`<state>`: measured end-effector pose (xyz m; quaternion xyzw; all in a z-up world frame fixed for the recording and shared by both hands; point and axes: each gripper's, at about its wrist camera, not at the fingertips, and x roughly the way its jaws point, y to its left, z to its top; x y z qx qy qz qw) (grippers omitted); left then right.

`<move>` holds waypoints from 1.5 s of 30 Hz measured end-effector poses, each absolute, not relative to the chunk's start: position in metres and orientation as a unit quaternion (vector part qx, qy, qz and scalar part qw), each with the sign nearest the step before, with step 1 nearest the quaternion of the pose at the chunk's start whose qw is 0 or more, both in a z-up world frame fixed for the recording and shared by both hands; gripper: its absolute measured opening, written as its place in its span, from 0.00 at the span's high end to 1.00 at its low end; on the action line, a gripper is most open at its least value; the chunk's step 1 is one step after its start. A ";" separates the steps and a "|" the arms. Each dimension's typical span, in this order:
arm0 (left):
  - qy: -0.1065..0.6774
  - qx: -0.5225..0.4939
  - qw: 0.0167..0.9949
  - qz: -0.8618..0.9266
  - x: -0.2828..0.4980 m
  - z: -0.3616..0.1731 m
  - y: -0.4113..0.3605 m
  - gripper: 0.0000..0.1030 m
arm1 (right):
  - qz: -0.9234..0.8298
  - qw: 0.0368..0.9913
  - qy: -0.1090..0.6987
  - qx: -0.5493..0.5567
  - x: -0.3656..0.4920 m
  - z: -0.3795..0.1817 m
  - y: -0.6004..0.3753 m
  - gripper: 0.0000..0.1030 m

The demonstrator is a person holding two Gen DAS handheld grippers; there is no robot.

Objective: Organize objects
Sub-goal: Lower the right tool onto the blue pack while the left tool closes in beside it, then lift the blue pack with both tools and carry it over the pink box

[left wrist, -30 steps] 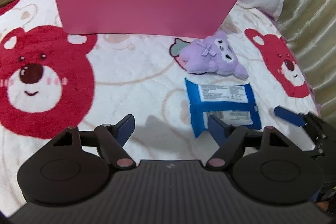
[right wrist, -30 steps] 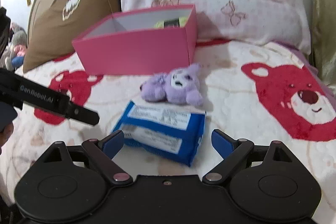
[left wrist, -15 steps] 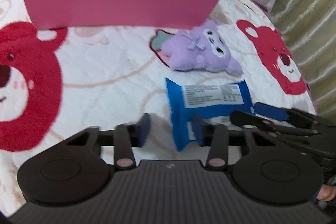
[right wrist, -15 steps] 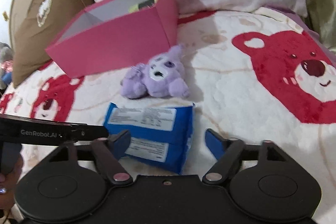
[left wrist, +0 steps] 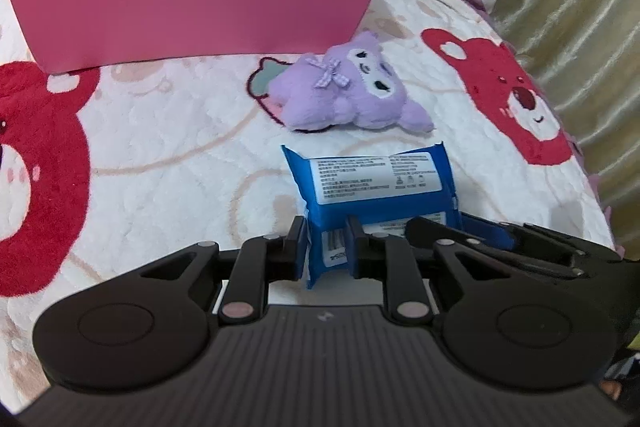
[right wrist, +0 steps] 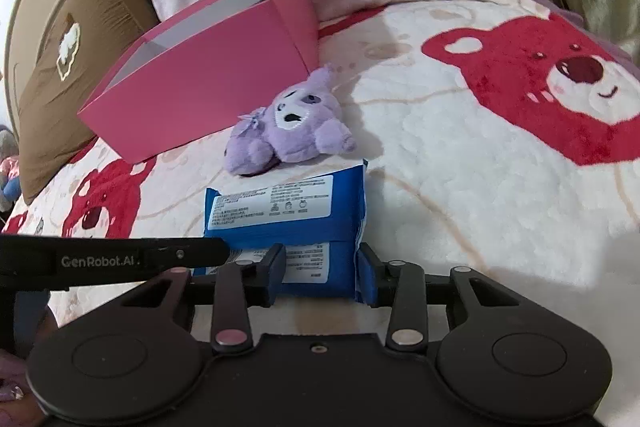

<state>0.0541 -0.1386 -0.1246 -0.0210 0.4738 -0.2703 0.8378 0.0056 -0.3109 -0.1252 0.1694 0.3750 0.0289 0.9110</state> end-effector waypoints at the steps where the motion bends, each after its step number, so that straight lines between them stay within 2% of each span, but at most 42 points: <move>1: 0.472 -0.021 0.838 -0.272 0.053 -0.123 -0.139 0.83 | 0.030 0.913 0.373 0.165 0.004 -0.124 -0.310 0.59; 11: 0.471 -0.034 0.841 -0.264 0.044 -0.123 -0.133 0.83 | 0.037 0.917 0.377 0.127 0.000 -0.120 -0.296 0.55; 22: 0.479 -0.010 0.835 -0.272 0.033 -0.114 -0.131 0.78 | 0.049 0.920 0.383 0.067 -0.005 -0.110 -0.268 0.39; 26: 0.491 -0.041 0.826 -0.273 0.038 -0.114 -0.120 0.78 | 0.055 0.922 0.381 0.046 -0.007 -0.105 -0.260 0.38; 32: 0.492 -0.029 0.828 -0.268 0.037 -0.107 -0.112 0.78 | 0.067 0.922 0.380 0.028 -0.010 -0.097 -0.248 0.37; 34: 0.491 -0.037 0.826 -0.274 0.037 -0.103 -0.108 0.74 | 0.076 0.918 0.388 0.022 -0.009 -0.096 -0.244 0.32; 36: 0.495 -0.049 0.820 -0.281 0.038 -0.099 -0.105 0.72 | 0.087 0.915 0.393 0.035 -0.009 -0.094 -0.242 0.21; 45: 0.489 -0.061 0.824 -0.281 0.035 -0.082 -0.098 0.72 | 0.085 0.920 0.382 0.025 -0.011 -0.077 -0.233 0.17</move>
